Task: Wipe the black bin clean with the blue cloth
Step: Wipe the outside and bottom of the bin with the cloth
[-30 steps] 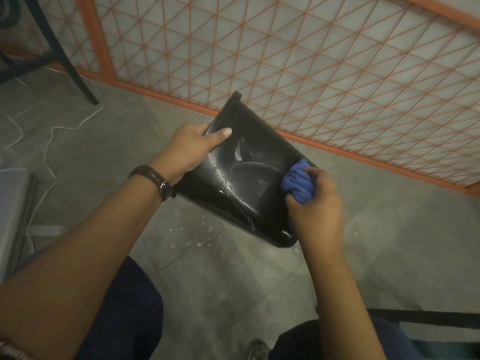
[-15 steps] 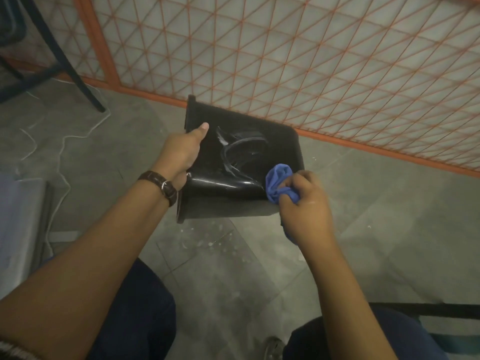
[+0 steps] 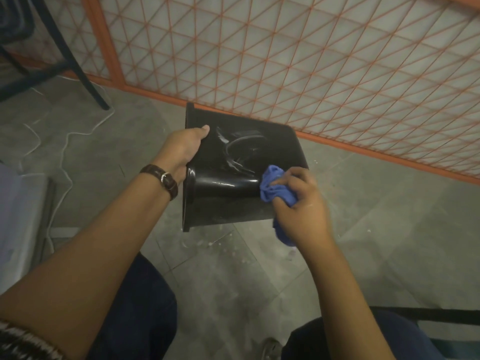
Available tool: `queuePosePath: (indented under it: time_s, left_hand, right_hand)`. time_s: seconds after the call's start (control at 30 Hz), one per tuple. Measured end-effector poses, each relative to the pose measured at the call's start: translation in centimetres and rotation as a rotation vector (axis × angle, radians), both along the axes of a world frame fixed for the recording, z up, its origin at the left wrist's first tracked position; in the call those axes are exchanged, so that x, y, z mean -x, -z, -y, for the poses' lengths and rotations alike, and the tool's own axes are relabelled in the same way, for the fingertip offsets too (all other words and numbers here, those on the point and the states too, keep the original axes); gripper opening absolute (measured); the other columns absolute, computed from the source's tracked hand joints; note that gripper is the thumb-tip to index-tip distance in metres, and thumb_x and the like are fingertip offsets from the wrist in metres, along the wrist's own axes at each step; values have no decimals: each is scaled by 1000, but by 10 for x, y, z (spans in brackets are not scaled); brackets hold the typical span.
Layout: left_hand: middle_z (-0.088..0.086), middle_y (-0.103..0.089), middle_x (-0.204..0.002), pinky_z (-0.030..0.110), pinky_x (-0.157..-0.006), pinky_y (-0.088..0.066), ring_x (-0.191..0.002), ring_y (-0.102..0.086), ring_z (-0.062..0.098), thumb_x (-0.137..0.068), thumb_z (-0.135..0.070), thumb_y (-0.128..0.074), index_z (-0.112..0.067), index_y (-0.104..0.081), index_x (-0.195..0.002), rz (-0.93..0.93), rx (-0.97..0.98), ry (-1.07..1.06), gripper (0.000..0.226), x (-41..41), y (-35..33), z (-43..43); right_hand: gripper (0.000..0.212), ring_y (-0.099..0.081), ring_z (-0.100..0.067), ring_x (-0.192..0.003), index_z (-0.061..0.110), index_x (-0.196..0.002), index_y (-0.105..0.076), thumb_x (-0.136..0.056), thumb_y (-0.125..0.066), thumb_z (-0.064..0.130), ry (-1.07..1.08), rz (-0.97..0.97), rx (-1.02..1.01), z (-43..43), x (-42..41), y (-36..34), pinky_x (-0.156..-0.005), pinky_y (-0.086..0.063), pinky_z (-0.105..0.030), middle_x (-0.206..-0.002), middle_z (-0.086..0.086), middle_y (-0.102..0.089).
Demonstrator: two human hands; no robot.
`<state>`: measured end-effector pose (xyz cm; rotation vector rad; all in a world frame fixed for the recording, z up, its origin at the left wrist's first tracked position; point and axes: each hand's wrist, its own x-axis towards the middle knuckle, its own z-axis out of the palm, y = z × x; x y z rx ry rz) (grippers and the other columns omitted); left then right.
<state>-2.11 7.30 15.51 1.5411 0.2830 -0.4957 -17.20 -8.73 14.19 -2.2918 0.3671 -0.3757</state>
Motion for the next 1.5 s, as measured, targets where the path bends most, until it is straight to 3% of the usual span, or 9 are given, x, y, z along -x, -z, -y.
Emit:
queuePosePath:
  time_s: [0.13,0.27,0.47,0.53,0.77,0.97,1.13,1.27,1.5]
  left_hand:
    - [12,-67,-116,42,-98,-49,-106,-64,27,-86,-35,-61,-6,-63,-115,-18,-18,37,41,2,8,5]
    - [11,-68,-113,42,-96,-50,-104,-65,27,-78,-39,-64,-4,-63,-116,-29,13,19,51,4,7,10]
    - [8,-61,-129,43,-103,-44,-117,-58,25,-59,-53,-62,-10,-56,-127,38,-45,42,81,-5,13,5]
    - [8,-59,-132,43,-104,-43,-120,-56,26,-59,-54,-62,-10,-54,-129,36,-21,53,83,-2,14,6]
    - [18,-69,-109,48,-93,-52,-101,-66,32,-88,-28,-60,-7,-66,-105,66,28,-28,28,10,8,18]
    - [11,-69,-109,46,-98,-49,-103,-65,27,-85,-33,-60,-9,-66,-111,99,38,6,36,7,11,16]
    - [12,-70,-107,48,-97,-49,-102,-65,30,-74,-41,-60,-10,-69,-105,83,68,-28,44,13,14,23]
    - [18,-70,-106,49,-94,-50,-101,-65,33,-84,-33,-61,-15,-67,-86,115,49,-56,19,11,13,23]
    - [10,-70,-107,48,-97,-48,-103,-65,29,-69,-45,-60,-14,-68,-105,101,80,-3,49,10,11,21]
  right_hand:
    - [35,-47,9,-84,19,-115,-55,-81,-60,10,126,13,55,11,0,-1,-67,-35,4,-116,10,-45]
    - [48,-39,23,-97,21,-125,-53,-80,-61,7,-69,5,8,-9,-2,2,-80,-27,8,-123,15,-38]
    - [19,-55,0,-87,26,-86,-63,-79,-60,9,-33,-31,-24,0,-2,4,-70,-36,3,-105,9,-55]
    - [25,-57,-2,-90,30,-93,-58,-79,-59,10,73,8,-99,5,-3,5,-73,-38,2,-109,3,-59]
    - [51,-50,14,-92,19,-127,-49,-79,-64,8,-2,-2,-198,-25,-5,10,-76,-37,4,-112,10,-50]
    - [13,-51,10,-79,19,-94,-63,-82,-62,12,144,-13,-88,-8,-4,8,-65,-35,5,-113,5,-44]
    - [20,-45,22,-83,6,-101,-65,-83,-57,1,102,56,-128,-26,-8,10,-70,-34,4,-105,7,-44]
    - [12,-47,15,-80,17,-87,-61,-83,-60,6,-17,41,-129,-37,-6,7,-68,-38,1,-97,17,-36]
    - [27,-50,12,-86,19,-104,-63,-82,-58,5,127,66,-72,-15,-7,1,-69,-35,4,-111,6,-49]
